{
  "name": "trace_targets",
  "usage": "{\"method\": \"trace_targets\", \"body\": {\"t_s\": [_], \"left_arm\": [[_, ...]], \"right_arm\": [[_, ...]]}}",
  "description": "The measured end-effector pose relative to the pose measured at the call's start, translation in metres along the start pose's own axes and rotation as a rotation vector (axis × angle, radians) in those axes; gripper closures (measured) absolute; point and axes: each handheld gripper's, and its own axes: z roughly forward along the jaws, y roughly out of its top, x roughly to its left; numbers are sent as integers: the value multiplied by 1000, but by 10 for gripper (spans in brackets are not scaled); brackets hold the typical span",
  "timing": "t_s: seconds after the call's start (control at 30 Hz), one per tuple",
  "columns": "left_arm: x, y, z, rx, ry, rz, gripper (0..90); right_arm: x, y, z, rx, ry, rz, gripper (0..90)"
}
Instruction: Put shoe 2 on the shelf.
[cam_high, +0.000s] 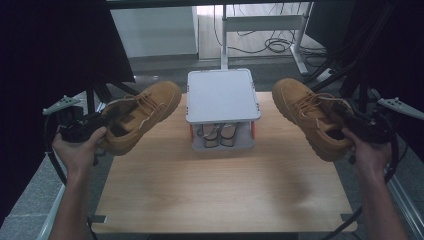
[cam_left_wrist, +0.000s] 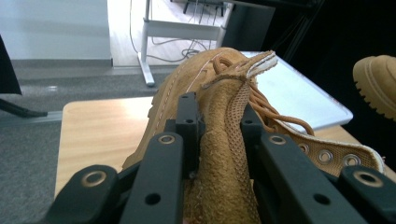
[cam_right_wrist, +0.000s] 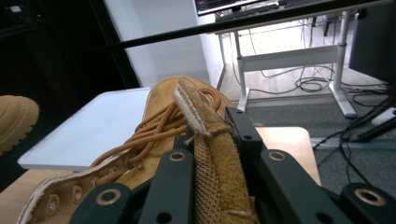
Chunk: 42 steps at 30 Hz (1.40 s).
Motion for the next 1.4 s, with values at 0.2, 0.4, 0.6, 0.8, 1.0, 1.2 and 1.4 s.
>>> {"method": "trace_targets", "body": {"t_s": [0.2,0.4,0.6,0.8,1.0,1.2,1.4], "left_arm": [[-13,13,12,-24,-6,-4,768],[-27,26,33,-25,-31,-25,765],[-43,38,57,-24,-45,-32,764],[-56,47,79,-6,-71,-47,762],[-68,55,98,1,-63,-64,760],[-78,55,115,8,-65,-94,758],[-83,57,123,20,-80,-106,756]], "right_arm": [[15,10,9,-14,20,6,805],[30,20,23,-14,25,17,804],[44,29,43,-7,28,43,803],[56,35,64,5,25,63,803],[69,45,81,23,25,82,802],[82,49,99,34,12,101,801],[92,46,113,53,21,118,800]]}}
